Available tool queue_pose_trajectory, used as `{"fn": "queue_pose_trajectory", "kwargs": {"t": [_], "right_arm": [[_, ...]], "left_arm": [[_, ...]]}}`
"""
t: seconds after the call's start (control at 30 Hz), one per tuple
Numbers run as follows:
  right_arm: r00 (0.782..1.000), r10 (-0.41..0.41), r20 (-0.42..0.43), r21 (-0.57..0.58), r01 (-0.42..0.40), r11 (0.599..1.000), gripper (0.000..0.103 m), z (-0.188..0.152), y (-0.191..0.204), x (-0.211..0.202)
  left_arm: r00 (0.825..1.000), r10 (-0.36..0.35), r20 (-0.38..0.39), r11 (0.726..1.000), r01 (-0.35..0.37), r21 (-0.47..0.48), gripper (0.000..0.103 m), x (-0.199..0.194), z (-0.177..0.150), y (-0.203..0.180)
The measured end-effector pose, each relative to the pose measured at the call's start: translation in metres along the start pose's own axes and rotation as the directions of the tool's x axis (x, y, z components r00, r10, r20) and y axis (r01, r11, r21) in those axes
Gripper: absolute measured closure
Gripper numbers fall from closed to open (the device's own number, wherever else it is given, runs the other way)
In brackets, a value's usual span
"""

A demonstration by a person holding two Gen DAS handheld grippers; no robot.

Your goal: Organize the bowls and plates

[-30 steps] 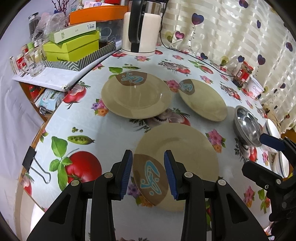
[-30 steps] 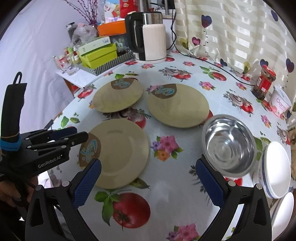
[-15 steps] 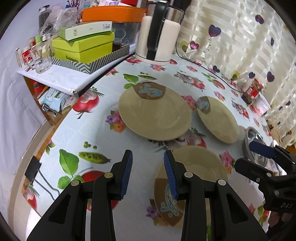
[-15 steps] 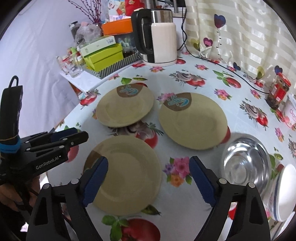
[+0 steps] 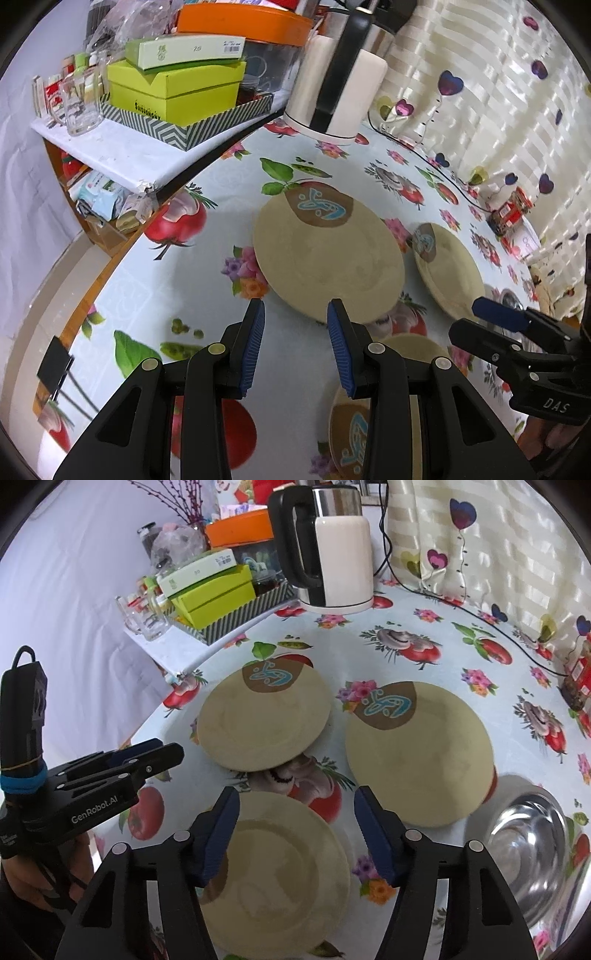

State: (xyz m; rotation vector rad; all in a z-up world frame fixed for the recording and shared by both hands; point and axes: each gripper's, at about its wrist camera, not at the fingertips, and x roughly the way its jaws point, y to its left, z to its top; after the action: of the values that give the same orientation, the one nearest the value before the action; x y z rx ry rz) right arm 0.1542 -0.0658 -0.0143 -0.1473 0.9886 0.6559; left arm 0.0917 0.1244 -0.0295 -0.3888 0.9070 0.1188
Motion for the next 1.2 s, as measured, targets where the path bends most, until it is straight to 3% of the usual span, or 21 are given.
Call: {"fn": "queue_pose_trajectory", "kwargs": {"t": [0.07, 0.23, 0.87, 0.93, 1.2], "right_arm": [[1.0, 0.011, -0.001, 0.012, -0.011, 1.0, 0.039, 0.005, -0.002, 0.006], [0.999, 0.039, -0.023, 0.04, -0.038, 0.998, 0.059, 0.017, -0.008, 0.025], [0.995, 0.057, -0.085, 0.103, -0.049, 0.994, 0.069, 0.049, -0.027, 0.084], [0.994, 0.058, -0.089, 0.102, -0.049, 0.994, 0.074, 0.05, -0.027, 0.088], [0.995, 0.058, -0.087, 0.106, -0.048, 0.993, 0.078, 0.056, -0.029, 0.093]], "left_arm": [[1.0, -0.014, -0.002, 1.0, 0.014, -0.017, 0.066, 0.005, 0.004, 0.005], [1.0, -0.009, -0.009, 0.999, 0.008, -0.041, 0.066, 0.02, 0.013, 0.015], [0.999, -0.025, -0.037, 0.996, 0.022, -0.083, 0.066, 0.055, 0.028, 0.028], [0.999, -0.024, -0.041, 0.996, 0.021, -0.081, 0.067, 0.058, 0.028, 0.028], [0.999, -0.024, -0.04, 0.998, 0.021, -0.061, 0.074, 0.06, 0.028, 0.025]]}}
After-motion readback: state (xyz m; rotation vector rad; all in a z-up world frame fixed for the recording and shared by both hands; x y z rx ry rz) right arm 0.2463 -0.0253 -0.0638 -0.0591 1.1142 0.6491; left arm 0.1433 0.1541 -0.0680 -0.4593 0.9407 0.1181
